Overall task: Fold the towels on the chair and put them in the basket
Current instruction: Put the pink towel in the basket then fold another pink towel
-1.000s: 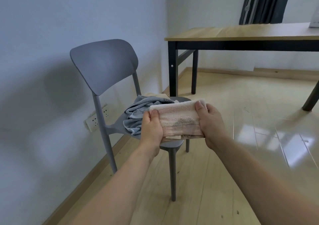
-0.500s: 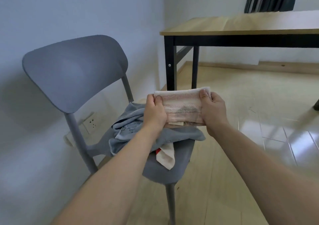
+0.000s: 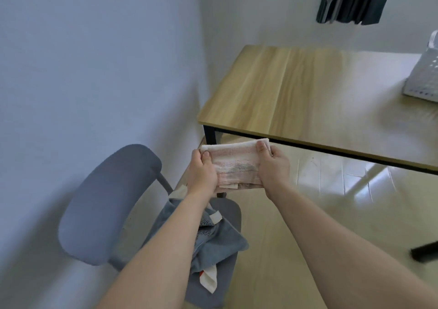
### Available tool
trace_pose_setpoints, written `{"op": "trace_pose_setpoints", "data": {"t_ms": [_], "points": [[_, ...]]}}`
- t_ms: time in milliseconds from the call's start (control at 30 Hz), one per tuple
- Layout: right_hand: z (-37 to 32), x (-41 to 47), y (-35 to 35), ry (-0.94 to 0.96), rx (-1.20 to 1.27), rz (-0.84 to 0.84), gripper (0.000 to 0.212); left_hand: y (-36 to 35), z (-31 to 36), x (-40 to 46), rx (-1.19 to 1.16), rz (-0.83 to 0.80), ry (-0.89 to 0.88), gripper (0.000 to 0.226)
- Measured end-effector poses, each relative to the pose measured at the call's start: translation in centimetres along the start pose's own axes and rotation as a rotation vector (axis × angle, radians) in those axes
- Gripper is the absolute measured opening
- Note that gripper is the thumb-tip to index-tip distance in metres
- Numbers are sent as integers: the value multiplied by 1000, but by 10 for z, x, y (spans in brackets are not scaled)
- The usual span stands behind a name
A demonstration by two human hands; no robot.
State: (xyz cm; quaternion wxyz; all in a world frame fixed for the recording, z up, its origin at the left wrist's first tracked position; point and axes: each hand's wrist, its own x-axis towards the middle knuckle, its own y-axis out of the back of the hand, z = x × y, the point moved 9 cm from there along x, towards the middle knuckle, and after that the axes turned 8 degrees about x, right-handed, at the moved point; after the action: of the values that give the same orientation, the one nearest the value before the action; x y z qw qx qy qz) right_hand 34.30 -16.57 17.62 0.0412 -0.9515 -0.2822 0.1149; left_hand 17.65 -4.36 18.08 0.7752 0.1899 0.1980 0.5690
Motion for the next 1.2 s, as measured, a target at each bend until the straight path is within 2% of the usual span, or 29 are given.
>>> {"op": "trace_pose_setpoints", "data": {"t_ms": [200,367,500,633,767,933,1000,1133,1200], "points": [[-161,-46,40,4,-115,19,43,57,147,-75,-59,-25,52,29],[-193,-56,79,-38,-89,57,39,44,187,-101,-57,-78,94,27],[-197,-29,110,-94,-53,97,34,-9,195,-95,-96,-256,208,32],[-212,12,165,-160,-37,124,38,-68,235,-99,-187,-344,247,34],[-252,68,215,-124,-71,70,39,-119,296,-95,-189,-261,202,30],[-296,131,270,-174,-183,-33,40,-183,352,-102,-183,-175,274,35],[-306,154,288,-201,-216,-61,35,-211,367,-102,-198,-170,299,37],[-317,192,328,-295,-234,-120,10,-263,395,-98,-217,-175,327,32],[-319,210,349,-316,-254,-139,10,-285,406,-96,-235,-176,331,25]]}}
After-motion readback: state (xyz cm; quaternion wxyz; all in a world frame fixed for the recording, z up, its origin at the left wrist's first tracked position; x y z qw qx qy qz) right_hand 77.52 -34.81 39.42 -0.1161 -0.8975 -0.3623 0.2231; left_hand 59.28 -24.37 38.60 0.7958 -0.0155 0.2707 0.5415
